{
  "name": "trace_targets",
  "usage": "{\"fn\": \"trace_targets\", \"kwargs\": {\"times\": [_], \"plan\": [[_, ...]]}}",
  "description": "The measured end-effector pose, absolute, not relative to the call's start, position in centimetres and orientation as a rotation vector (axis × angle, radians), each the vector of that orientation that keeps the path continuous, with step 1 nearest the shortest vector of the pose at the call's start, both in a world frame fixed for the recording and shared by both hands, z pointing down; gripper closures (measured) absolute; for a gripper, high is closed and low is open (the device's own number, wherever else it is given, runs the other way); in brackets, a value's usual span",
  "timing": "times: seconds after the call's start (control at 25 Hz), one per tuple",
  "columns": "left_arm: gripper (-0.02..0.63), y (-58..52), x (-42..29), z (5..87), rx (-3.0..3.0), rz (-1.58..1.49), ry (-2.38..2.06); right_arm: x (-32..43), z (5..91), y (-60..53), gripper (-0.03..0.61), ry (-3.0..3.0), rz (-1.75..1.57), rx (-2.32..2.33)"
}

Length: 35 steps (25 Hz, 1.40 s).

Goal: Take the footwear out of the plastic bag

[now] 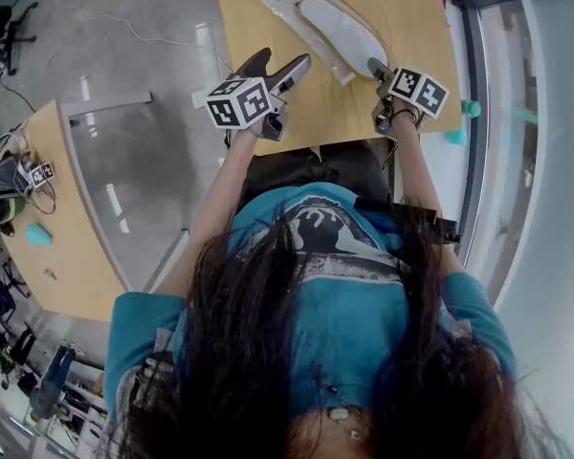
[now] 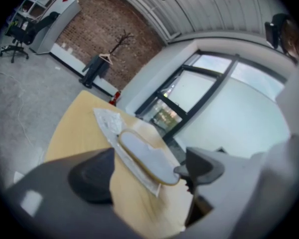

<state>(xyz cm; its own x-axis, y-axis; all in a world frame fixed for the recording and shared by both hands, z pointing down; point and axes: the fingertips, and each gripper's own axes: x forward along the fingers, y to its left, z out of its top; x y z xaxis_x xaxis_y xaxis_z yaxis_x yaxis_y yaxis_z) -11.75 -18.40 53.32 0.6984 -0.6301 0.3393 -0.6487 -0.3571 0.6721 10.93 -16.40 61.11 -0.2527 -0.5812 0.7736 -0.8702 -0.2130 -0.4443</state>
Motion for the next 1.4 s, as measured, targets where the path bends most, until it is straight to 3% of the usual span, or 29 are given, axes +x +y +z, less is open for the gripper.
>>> {"fn": "trace_targets", "kwargs": {"times": [0.32, 0.72, 0.84, 0.92, 1.16, 1.32, 1.4], "plan": [[0.207, -16.7, -9.9, 53.7, 2.112, 0.028, -0.805, 8.5, 55.3, -15.2, 0.263, -2.093, 1.712, 1.769], [0.349, -14.2, -7.1, 52.2, 2.190, 0.004, -0.747, 4.9, 51.4, -12.9, 0.279, -2.426, 1.862, 1.456], [0.389, -13.3, -6.1, 51.8, 2.210, 0.028, -0.772, 5.6, 51.4, -11.6, 0.349, -2.439, 1.865, 1.420], [0.416, -11.8, -4.9, 51.8, 2.206, 0.040, -0.783, 7.4, 51.5, -10.0, 0.481, -2.441, 1.886, 1.439], [0.521, -6.1, -0.3, 50.3, 2.225, 0.023, -0.874, 13.5, 51.5, -3.0, 0.522, -2.450, 1.896, 1.449], [0.608, -5.3, -1.5, 49.7, 2.227, -0.017, -1.017, 13.3, 51.5, -1.8, 0.522, -2.474, 1.902, 1.399], [0.612, -4.5, -2.2, 49.6, 2.219, -0.044, -1.063, 12.9, 51.9, -1.1, 0.522, -2.480, 1.902, 1.359]]}}
